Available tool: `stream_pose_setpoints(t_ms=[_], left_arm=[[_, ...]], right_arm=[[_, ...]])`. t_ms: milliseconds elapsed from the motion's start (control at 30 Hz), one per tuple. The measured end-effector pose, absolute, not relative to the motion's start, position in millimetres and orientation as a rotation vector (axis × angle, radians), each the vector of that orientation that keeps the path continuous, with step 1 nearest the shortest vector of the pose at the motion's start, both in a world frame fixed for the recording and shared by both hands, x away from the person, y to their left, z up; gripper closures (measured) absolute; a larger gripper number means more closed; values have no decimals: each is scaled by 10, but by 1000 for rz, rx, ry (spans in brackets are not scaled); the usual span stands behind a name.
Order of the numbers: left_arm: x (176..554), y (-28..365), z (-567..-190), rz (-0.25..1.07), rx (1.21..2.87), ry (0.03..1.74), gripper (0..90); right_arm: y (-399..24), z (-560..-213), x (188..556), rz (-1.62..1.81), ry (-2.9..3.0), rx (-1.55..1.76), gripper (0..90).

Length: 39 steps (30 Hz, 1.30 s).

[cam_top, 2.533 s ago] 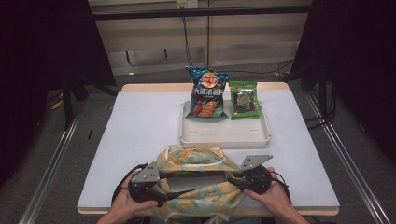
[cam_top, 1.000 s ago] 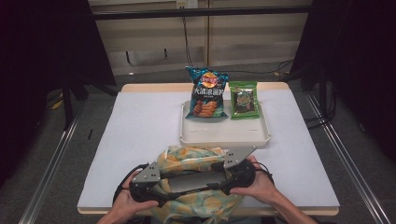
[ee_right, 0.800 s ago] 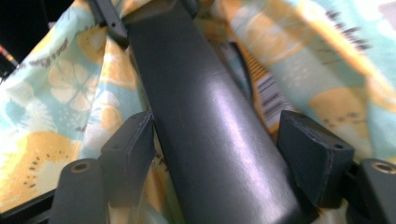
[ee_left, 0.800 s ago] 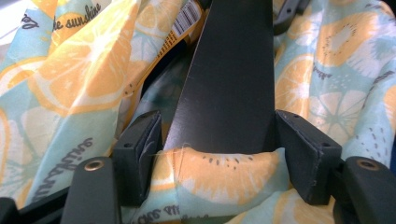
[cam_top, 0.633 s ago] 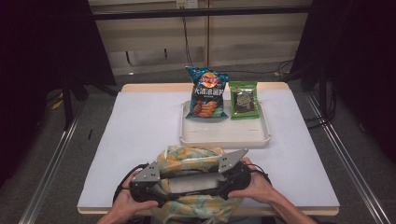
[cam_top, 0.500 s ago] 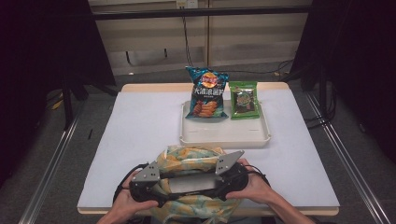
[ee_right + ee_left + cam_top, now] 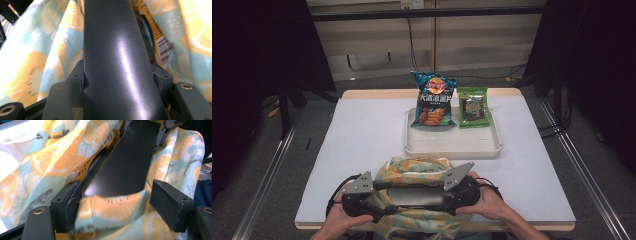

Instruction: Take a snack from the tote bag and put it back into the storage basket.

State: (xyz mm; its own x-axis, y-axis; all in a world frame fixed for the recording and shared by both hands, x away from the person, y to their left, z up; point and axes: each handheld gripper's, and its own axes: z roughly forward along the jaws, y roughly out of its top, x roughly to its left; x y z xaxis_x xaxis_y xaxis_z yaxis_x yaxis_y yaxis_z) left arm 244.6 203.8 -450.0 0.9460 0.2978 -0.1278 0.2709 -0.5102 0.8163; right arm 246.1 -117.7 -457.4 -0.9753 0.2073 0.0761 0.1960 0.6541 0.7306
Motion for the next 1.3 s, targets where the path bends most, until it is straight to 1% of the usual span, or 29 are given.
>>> stream_pose_setpoints(t_ms=[100, 300, 467, 767, 933, 1033, 1100, 1200, 1300], left_arm=[[2466, 2079, -4486, 30, 2129, 416, 223], [2478, 2114, -4497, 14, 2136, 407, 254], [2468, 2121, -4498, 1, 2140, 395, 335], [2478, 2126, -4479, 12, 2120, 412, 340], [2485, 2091, -4508, -11, 2125, 407, 343], [2480, 2094, -4500, -6, 2132, 404, 358], [2479, 2097, -4501, 1, 2133, 407, 394], [2477, 2089, -4502, 5, 2139, 399, 414], [2469, 2078, -4507, -1, 2136, 404, 417]], right_arm=[[-1232, -4532, 2469, 1285, 2826, 372, 432], [-1304, -4460, 2455, 1339, 2788, 394, 432], [-1333, -4377, 2458, 1389, 2757, 414, 433], [-1321, -4272, 2453, 1415, 2724, 416, 433], [-1319, -4225, 2461, 1443, 2707, 419, 433], [-1311, -4190, 2453, 1456, 2702, 411, 433], [-1315, -4146, 2458, 1471, 2685, 414, 434], [-1314, -4076, 2482, 1490, 2651, 428, 434], [-1295, -4016, 2521, 1495, 2623, 445, 434]])
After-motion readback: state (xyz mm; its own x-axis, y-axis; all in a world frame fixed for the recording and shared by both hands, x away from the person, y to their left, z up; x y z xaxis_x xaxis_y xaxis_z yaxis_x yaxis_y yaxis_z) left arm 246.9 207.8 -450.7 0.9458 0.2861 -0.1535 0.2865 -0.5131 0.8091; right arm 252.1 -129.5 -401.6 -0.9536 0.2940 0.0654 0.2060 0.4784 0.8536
